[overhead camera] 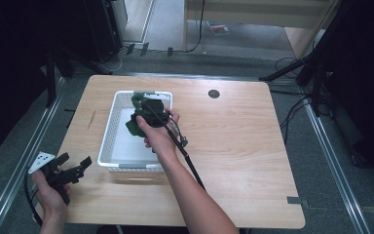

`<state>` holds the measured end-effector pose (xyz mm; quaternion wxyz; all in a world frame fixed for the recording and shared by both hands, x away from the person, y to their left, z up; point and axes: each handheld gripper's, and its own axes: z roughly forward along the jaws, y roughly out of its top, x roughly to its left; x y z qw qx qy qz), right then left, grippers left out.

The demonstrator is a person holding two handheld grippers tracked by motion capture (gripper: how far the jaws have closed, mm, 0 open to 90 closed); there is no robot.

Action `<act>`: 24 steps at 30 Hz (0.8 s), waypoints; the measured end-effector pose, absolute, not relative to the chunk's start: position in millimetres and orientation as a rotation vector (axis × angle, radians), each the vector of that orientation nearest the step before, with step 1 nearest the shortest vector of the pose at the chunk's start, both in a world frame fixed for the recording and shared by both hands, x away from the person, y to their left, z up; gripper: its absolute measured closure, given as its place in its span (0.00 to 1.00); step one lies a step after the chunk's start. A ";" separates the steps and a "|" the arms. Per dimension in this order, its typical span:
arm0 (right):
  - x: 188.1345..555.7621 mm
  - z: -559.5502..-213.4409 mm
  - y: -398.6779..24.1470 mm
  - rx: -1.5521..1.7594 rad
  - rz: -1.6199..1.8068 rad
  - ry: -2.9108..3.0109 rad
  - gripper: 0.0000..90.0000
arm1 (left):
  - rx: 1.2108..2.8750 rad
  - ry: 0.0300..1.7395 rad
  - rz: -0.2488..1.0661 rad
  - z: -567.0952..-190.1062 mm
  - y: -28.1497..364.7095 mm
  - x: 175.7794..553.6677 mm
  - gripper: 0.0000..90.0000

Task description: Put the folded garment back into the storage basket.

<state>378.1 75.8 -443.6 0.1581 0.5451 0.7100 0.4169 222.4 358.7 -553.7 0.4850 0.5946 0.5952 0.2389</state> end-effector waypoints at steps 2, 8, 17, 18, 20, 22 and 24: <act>379.3 -448.3 82.5 1.547 1.184 2.032 0.36 | 1.446 1.448 0.580 -553.7 358.9 222.4 0.01; 384.6 -465.0 98.9 1.514 1.160 2.026 0.33 | 1.447 1.448 0.581 -553.7 358.7 222.7 0.01; 394.0 -488.2 113.2 1.529 1.120 2.074 0.29 | 1.446 1.448 0.580 -553.7 358.7 222.6 0.01; 394.4 -490.1 114.5 1.533 1.116 2.082 0.28 | 1.447 1.448 0.580 -553.7 358.7 222.6 0.01; 395.7 -493.9 116.4 1.542 1.103 2.100 0.25 | 1.451 1.446 0.581 -553.6 358.8 222.4 0.01; 397.1 -498.7 117.6 1.540 1.053 2.132 0.21 | 1.448 1.446 0.581 -553.7 358.7 222.5 0.01; 397.1 -500.5 118.2 1.516 1.035 2.141 0.19 | 1.448 1.445 0.579 -553.7 358.8 222.5 0.01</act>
